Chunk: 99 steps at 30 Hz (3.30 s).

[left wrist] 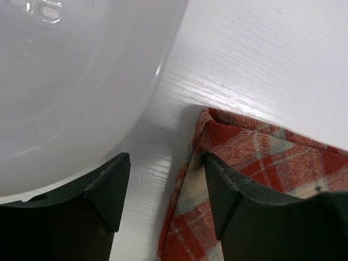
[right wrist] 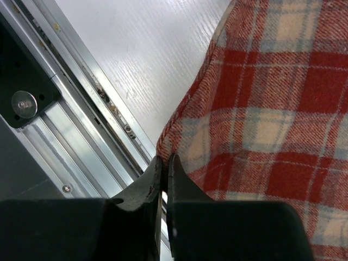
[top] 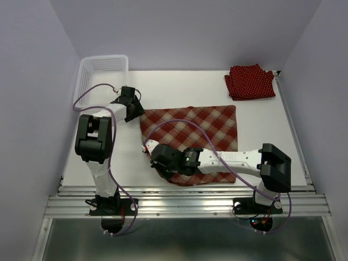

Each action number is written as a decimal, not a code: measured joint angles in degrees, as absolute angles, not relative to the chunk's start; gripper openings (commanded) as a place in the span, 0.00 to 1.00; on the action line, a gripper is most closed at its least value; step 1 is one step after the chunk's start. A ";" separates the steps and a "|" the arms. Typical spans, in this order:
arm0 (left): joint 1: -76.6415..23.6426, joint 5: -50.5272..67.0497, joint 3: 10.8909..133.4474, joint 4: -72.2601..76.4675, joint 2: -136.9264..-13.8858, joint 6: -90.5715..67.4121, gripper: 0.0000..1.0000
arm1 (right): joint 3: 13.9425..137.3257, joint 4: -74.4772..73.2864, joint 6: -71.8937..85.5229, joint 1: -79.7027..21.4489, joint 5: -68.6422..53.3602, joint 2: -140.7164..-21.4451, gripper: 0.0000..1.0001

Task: Fold and stack the skirts
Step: Fold the skirt

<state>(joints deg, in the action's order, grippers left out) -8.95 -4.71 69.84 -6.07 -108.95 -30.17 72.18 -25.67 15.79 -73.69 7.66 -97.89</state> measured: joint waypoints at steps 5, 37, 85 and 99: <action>-9.45 -5.23 70.04 -5.89 -109.58 -29.15 0.51 | 72.16 -25.43 16.10 -73.47 7.49 -97.89 0.01; -14.22 -8.99 81.87 -17.72 -109.43 -27.27 0.00 | 66.65 -24.77 19.81 -71.70 9.67 -89.62 0.01; -27.27 -1.91 133.56 -6.96 -140.75 -37.78 0.06 | 50.33 -24.75 29.45 -36.99 10.31 -69.34 0.01; -29.06 -0.21 137.40 2.94 -150.41 -42.02 0.08 | 45.82 -24.82 30.48 -30.74 6.15 -71.46 0.01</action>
